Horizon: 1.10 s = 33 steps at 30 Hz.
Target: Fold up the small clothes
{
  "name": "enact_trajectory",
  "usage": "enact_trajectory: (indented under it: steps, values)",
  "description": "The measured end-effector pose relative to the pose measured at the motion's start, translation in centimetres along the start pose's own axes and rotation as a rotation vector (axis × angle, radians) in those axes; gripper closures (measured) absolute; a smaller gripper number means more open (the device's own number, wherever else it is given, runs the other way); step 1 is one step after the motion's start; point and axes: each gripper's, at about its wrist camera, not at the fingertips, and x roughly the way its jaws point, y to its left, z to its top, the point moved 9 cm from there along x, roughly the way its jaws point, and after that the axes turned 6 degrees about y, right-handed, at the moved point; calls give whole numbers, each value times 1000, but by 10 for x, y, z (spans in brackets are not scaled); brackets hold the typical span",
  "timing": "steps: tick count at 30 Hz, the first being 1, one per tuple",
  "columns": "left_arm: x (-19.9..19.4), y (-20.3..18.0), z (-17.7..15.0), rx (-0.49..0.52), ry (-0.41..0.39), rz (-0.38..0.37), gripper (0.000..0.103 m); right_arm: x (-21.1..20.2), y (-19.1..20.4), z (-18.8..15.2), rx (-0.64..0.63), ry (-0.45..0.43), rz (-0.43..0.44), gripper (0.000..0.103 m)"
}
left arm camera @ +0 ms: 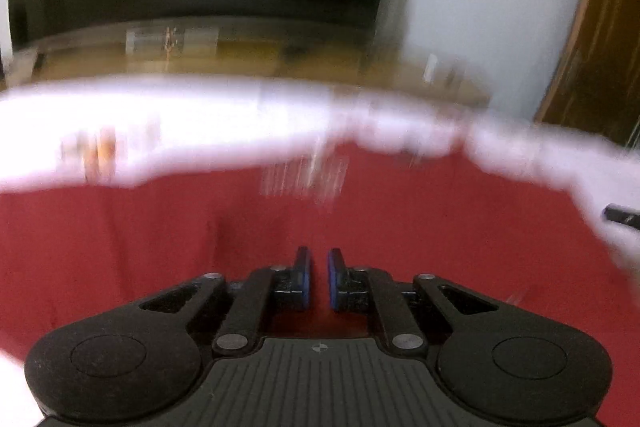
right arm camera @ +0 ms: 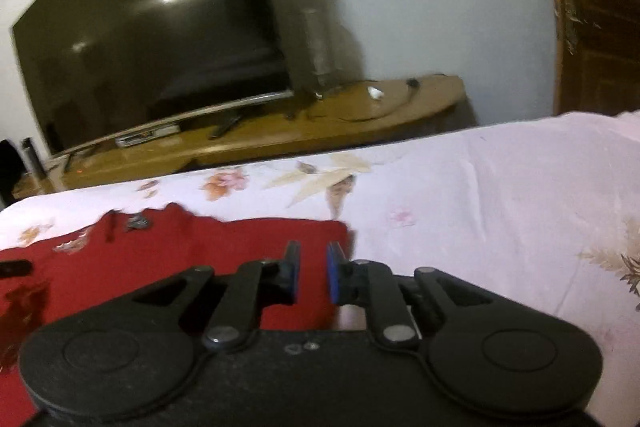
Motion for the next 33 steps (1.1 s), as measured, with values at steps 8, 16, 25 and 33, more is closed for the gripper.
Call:
enact_trajectory:
  steps: [8,16,25,33]
  values:
    - [-75,39,-8,-65,-136,70,2,52,0,-27,45,38,-25,45]
    - [-168,266,-67,-548,-214,220,38,54,-26,-97,155,49,-61,53]
    - [-174,441,-92,-941,-270,217,39,67,-8,-117,183,73,-137,53]
    - [-130,464,-69,-972,-236,38,39,78,35,-98,116,25,-153,54]
